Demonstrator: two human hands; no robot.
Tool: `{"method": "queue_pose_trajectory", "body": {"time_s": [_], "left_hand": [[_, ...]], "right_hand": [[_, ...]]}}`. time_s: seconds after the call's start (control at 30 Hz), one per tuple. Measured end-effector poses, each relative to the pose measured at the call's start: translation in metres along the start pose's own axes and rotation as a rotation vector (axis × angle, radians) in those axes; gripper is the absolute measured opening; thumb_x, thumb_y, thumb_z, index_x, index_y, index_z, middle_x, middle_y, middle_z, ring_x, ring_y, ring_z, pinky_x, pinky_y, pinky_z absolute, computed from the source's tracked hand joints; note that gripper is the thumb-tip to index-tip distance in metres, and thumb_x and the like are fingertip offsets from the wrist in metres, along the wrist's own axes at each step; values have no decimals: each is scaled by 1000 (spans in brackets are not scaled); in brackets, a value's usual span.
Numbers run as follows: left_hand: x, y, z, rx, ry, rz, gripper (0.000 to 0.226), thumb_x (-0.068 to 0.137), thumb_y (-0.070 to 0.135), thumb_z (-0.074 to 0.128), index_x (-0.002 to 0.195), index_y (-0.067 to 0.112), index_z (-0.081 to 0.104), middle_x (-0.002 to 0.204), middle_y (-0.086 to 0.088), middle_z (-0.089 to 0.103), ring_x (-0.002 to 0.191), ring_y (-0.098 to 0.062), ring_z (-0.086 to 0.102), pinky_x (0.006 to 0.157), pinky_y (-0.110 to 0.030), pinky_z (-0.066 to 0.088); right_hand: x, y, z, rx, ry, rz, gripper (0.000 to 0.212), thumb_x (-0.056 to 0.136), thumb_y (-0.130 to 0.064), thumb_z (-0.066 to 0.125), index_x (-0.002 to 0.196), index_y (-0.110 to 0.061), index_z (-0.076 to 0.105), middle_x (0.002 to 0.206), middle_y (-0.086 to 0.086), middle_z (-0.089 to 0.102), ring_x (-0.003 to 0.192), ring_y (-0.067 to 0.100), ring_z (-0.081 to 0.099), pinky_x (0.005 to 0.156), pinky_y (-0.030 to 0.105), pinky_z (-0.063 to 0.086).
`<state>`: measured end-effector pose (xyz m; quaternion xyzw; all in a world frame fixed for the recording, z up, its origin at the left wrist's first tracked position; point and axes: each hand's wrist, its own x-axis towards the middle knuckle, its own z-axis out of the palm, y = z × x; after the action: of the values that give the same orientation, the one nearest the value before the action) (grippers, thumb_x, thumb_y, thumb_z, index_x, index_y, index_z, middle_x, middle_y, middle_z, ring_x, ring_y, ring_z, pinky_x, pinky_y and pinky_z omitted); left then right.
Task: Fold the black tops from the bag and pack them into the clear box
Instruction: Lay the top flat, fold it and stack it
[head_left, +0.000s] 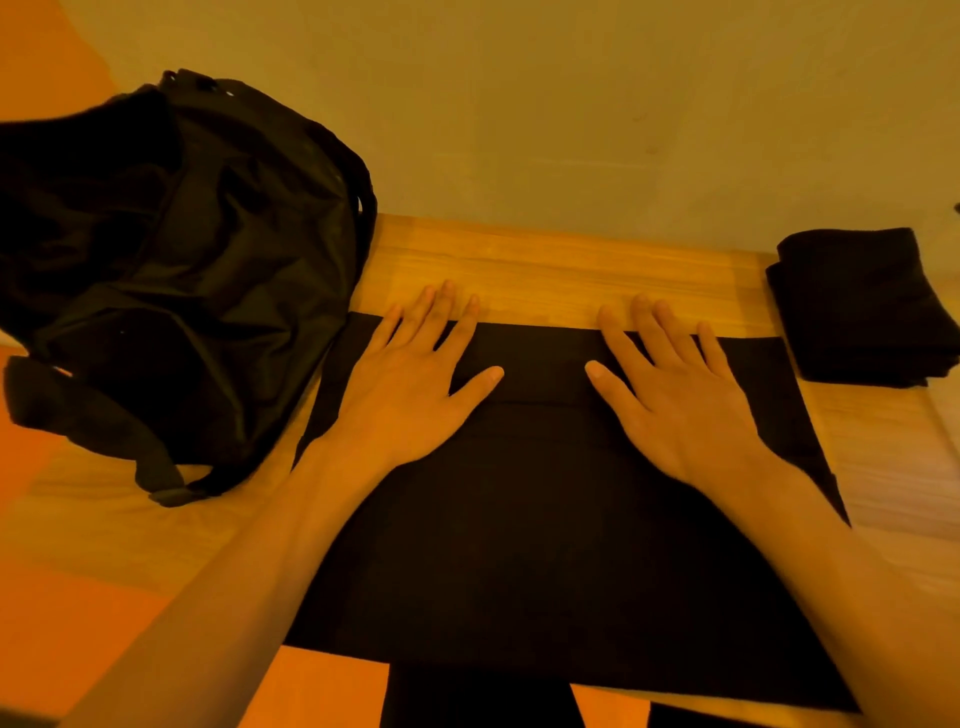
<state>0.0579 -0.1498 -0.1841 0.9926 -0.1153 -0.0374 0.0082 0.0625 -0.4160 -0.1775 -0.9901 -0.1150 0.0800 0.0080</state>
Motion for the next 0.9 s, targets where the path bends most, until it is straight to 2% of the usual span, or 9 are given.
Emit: {"method": "queue_pose_trajectory", "body": {"time_s": [0.4,0.53,0.6,0.67,0.8,0.9], "left_hand": [[5,-2,1,7,18,8,77,92,77,-1,154,38,-24,167,3,-24,152,-14,-24,126,-38,-10],[9,-2,-4,8,-35,-6,78,90,77,-2,154,39,-23,167,1,-25,152,-17,-25,126,-41,-10],[8,3,-11,3,-62,-34,78,91,75,1,157,38,-17,168,-2,-22,153,-21,-25,126,-43,-11],[6,16,-15,10,-32,-72,76,94,73,3,160,35,-9,168,-5,-19,153,-25,-24,125,-45,-12],[-1,31,-5,3,-9,-112,77,94,75,0,159,35,-14,168,-5,-19,153,-23,-22,126,-46,-10],[-6,28,-1,-69,120,-123,79,94,74,-4,161,32,-6,169,-8,-11,155,-23,-15,127,-44,-3]], "right_hand": [[1,1,1,17,57,-3,70,91,-75,-12,154,-44,-16,168,-3,-13,153,16,-18,126,48,-3],[0,0,-4,30,23,-3,70,90,-72,-12,152,-42,-19,167,2,-18,151,20,-24,123,47,-13],[-4,-5,-6,28,52,8,71,91,-72,-14,154,-39,-20,165,6,-24,149,24,-29,121,45,-20],[-11,-10,-4,30,96,32,73,91,-71,-16,156,-37,-17,164,6,-24,149,24,-29,120,46,-21],[-21,2,0,101,89,64,75,88,-71,-19,155,-39,-14,166,4,-18,151,21,-23,123,45,-13],[-27,27,-8,218,184,114,74,90,-72,-15,155,-40,-12,166,1,-18,152,18,-20,123,38,-10]]}}
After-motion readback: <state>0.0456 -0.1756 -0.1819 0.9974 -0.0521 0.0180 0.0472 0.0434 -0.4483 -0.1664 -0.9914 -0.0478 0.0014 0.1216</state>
